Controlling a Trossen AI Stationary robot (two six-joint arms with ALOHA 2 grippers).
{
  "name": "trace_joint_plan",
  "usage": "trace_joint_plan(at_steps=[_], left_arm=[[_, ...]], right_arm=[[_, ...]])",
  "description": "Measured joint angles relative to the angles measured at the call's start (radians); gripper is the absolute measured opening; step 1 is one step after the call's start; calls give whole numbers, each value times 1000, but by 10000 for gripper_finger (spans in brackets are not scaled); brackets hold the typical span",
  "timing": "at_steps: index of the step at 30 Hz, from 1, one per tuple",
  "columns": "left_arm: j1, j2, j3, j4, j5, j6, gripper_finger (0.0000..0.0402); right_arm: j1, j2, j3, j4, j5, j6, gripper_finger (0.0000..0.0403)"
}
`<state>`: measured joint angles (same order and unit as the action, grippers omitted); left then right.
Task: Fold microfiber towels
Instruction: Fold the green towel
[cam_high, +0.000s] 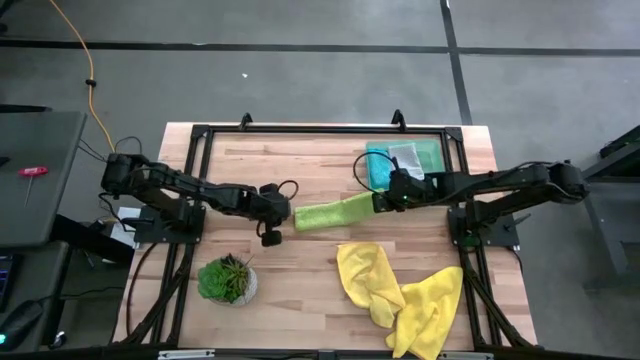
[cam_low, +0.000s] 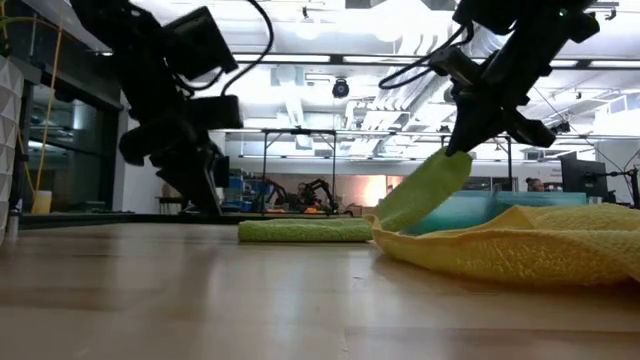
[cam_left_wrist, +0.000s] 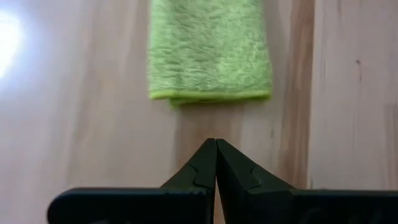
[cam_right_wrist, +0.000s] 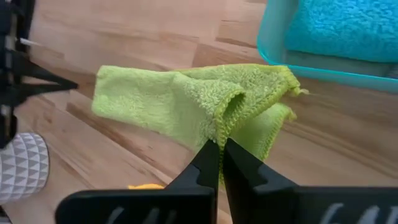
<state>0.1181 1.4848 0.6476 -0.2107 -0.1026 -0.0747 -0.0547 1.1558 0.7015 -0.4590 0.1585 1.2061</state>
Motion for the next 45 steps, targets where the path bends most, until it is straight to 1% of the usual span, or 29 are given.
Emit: trace_joint_plan(at_steps=[4, 9, 12, 18, 20, 33, 35, 40, 45], left_arm=[[-6, 79, 0, 48, 40, 0, 0], [-11, 147, 3, 115, 6, -27, 0], [-11, 155, 1, 151, -16, -29, 0], [-9, 159, 0, 205, -29, 43, 0], [-8, 160, 0, 208, -29, 50, 0], [-8, 162, -2, 236, -42, 52, 0], [-6, 163, -2, 241, -52, 52, 0], [-6, 163, -2, 241, -66, 49, 0], [-7, 163, -2, 246, -66, 43, 0]], right_arm=[[8, 23, 18, 7, -2, 32, 0], [38, 84, 40, 13, -21, 79, 0], [57, 143, 56, 30, -31, 122, 0], [78, 261, 109, 226, -37, 141, 0], [83, 300, 138, 256, -37, 141, 0], [94, 606, 357, 362, -46, 120, 0], [86, 644, 386, 377, -57, 96, 0], [70, 712, 460, 387, -61, 76, 0], [52, 736, 476, 404, -49, 78, 0]])
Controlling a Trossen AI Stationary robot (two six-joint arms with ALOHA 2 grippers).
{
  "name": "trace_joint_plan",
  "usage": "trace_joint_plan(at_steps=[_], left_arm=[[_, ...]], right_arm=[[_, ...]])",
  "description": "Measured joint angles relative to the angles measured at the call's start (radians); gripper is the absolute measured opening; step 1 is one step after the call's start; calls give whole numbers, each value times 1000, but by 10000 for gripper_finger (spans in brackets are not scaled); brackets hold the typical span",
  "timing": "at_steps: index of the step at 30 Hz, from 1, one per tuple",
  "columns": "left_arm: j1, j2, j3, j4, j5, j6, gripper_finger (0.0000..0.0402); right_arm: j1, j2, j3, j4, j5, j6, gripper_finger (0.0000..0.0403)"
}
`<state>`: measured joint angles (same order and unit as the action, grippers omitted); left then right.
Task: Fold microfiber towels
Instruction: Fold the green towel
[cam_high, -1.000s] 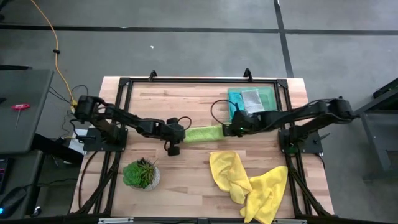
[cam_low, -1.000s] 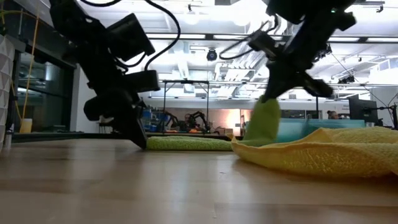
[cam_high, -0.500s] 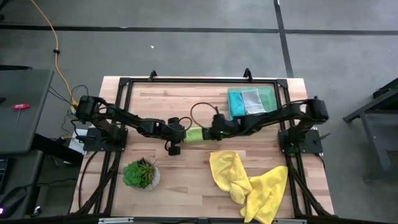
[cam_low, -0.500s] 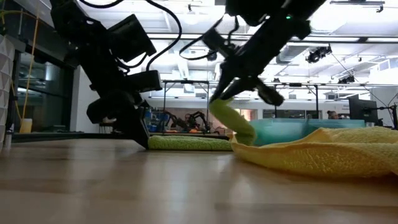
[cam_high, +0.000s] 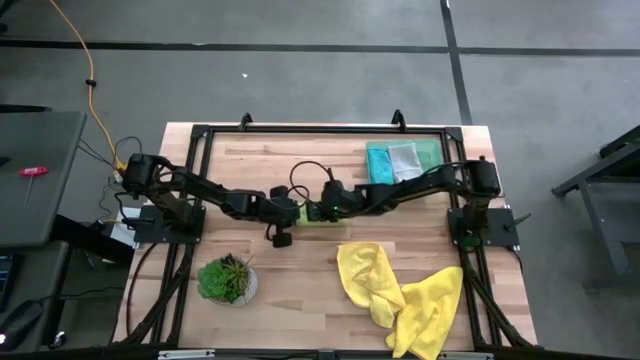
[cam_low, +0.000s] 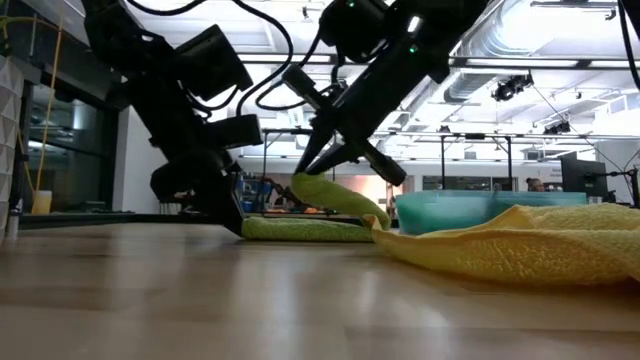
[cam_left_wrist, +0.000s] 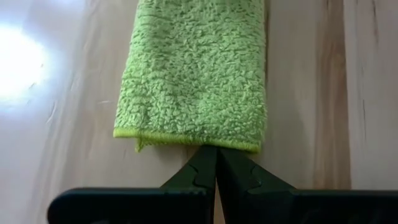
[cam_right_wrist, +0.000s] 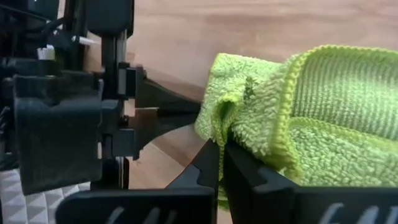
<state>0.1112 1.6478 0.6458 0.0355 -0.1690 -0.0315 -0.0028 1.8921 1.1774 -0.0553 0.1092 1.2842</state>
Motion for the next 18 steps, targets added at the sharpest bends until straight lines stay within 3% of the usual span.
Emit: trace_joint_plan(at_steps=[18], left_arm=[[0, -2, 1, 58, 0, -18, 0]], right_arm=[[-19, 5, 0, 39, -43, 20, 2]])
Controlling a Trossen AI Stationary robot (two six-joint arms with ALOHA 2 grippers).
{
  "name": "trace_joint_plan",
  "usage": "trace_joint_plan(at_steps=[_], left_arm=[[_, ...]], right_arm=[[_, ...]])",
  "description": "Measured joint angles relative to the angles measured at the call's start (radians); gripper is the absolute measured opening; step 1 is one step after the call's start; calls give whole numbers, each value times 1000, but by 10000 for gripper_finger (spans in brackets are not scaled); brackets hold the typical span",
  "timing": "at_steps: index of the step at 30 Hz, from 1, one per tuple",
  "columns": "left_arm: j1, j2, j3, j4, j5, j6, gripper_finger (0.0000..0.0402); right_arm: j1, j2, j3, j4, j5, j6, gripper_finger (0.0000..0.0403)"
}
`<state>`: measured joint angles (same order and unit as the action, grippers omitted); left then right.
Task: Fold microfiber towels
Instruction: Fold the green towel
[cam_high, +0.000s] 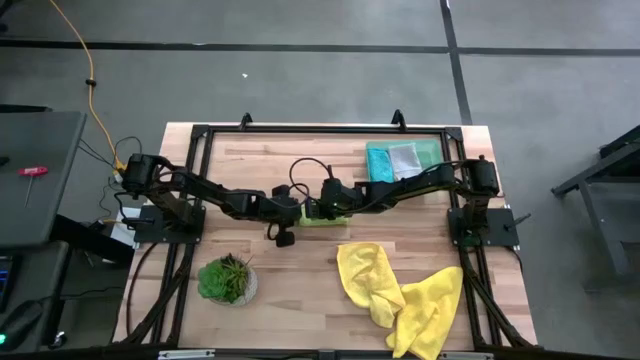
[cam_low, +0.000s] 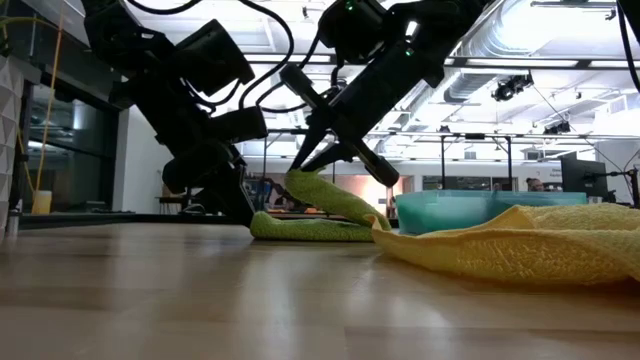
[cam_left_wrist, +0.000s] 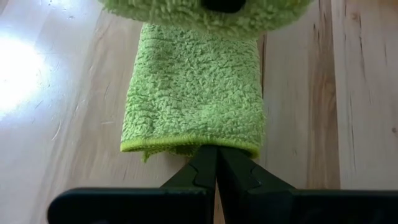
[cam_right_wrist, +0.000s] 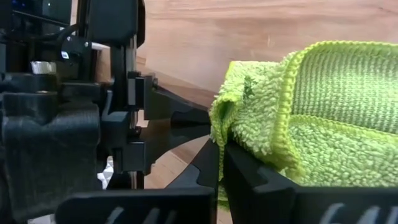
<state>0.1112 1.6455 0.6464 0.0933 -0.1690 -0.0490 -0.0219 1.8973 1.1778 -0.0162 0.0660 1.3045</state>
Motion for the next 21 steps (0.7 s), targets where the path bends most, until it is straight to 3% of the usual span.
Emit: trace_joint_plan(at_steps=[4, 11, 14, 21], left_arm=[[0, 0, 0, 1, -1, 0, 0], [0, 0, 0, -4, -11, 18, 0], [0, -7, 0, -14, -23, 11, 0], [25, -118, 1, -138, -42, 34, 0]], right_arm=[[-3, 0, 0, 30, -18, -2, 34], [-14, 0, 0, 105, -21, -10, 146], [-25, -12, -1, 105, -20, -87, 183], [-83, -159, -1, -146, -19, -371, 213]])
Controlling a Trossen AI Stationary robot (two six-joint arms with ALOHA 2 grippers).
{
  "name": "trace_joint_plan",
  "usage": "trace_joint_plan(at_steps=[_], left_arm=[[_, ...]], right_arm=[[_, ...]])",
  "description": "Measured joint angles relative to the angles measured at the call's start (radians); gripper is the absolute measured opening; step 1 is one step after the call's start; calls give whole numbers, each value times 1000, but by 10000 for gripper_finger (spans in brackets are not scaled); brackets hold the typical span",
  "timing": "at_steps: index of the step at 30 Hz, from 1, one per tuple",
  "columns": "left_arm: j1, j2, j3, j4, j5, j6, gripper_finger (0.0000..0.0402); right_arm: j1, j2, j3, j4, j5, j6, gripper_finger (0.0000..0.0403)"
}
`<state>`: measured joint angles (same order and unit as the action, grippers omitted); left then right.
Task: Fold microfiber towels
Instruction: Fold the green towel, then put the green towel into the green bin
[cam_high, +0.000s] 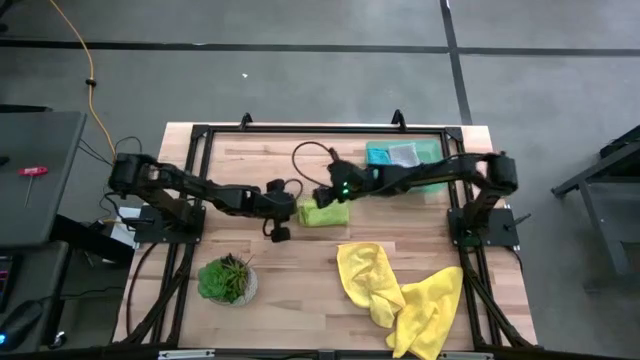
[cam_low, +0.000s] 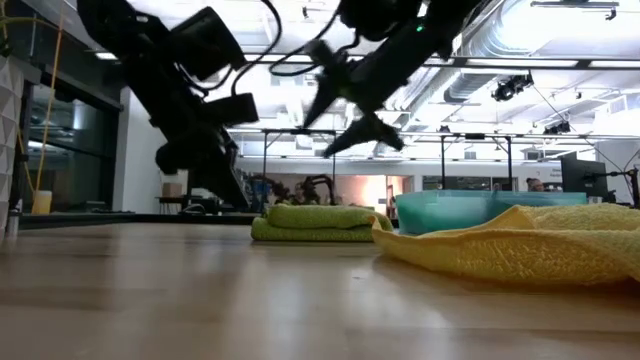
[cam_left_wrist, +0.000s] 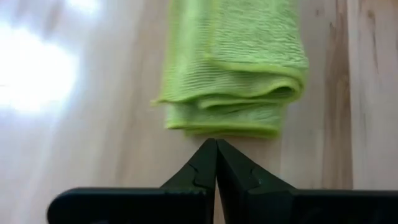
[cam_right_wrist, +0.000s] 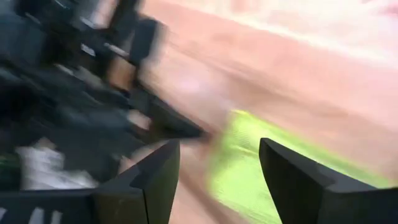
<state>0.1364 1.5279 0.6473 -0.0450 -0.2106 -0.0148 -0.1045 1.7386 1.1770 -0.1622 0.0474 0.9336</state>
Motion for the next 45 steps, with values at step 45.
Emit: trace_joint_plan(at_steps=[45], left_arm=[[18, 11, -34, 7, 134, -158, 0]], right_arm=[[-32, -6, -489, 426, -157, 350, 303]])
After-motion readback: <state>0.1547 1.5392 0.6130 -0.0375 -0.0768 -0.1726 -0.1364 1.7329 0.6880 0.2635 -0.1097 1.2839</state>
